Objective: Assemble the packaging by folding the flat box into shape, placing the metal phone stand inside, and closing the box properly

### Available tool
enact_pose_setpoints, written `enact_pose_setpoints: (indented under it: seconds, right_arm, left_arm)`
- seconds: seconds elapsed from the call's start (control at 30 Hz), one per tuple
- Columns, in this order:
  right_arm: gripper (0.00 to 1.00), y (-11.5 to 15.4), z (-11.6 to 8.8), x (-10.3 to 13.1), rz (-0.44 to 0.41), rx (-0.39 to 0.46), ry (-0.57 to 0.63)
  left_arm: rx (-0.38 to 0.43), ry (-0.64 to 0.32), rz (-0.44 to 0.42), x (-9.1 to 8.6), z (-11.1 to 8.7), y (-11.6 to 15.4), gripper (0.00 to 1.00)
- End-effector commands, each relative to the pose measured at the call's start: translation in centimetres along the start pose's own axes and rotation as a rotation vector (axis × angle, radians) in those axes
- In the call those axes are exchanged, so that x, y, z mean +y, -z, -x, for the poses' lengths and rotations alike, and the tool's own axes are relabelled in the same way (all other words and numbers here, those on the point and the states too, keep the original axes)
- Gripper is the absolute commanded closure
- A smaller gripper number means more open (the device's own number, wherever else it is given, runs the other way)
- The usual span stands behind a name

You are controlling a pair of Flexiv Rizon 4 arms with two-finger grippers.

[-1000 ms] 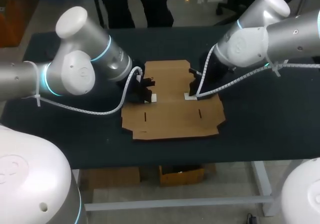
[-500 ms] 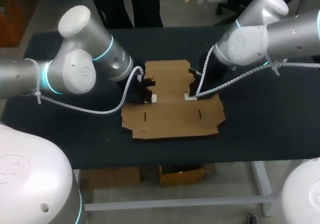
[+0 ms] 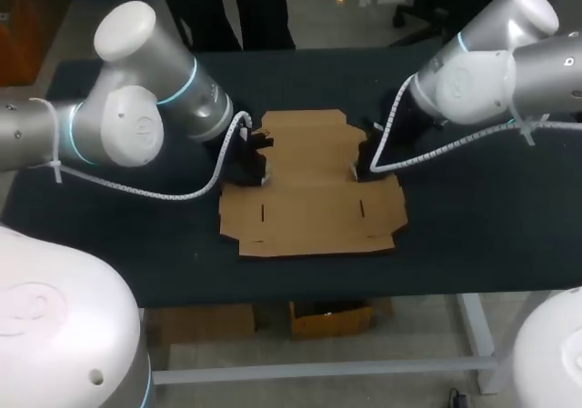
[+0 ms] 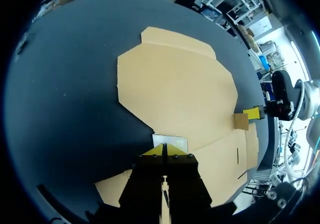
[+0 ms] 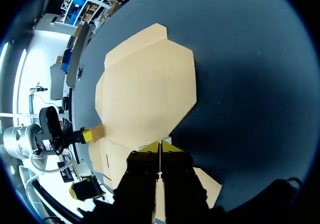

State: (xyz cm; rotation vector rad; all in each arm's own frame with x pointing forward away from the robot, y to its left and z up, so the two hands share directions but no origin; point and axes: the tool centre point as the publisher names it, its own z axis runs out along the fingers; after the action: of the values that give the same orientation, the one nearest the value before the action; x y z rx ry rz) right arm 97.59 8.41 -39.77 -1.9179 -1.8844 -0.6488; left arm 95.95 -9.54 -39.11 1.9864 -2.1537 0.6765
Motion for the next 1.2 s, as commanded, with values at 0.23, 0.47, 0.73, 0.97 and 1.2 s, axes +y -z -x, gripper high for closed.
enact_pose_setpoints:
  seconds: [0.23, 0.47, 0.73, 0.97, 1.2]
  right_arm:
    - [1.00, 3.3, 1.8, -1.5, 0.053, 0.028, -0.027]
    - [1.00, 4.5, 2.8, -2.2, 0.053, 0.059, -0.048]
    - [1.00, 6.6, 3.8, -3.4, 0.069, 0.065, -0.057]
    - [1.00, 8.2, 4.7, -4.6, 0.076, 0.080, -0.058]
    - [1.00, 9.6, 5.4, -6.8, 0.064, 0.098, -0.044]
  left_arm:
    - [-0.005, 0.049, -0.009, -0.1, 1.8, 4.8, 1.00]
    - [-0.005, 0.100, -0.011, 0.0, 3.6, 7.2, 1.00]
    - [0.001, 0.120, -0.011, 1.4, 5.0, 9.9, 1.00]
    - [0.008, 0.146, 0.003, 2.9, 6.0, 11.9, 1.00]
    - [0.017, 0.166, -0.002, 5.4, 6.8, 14.3, 1.00]
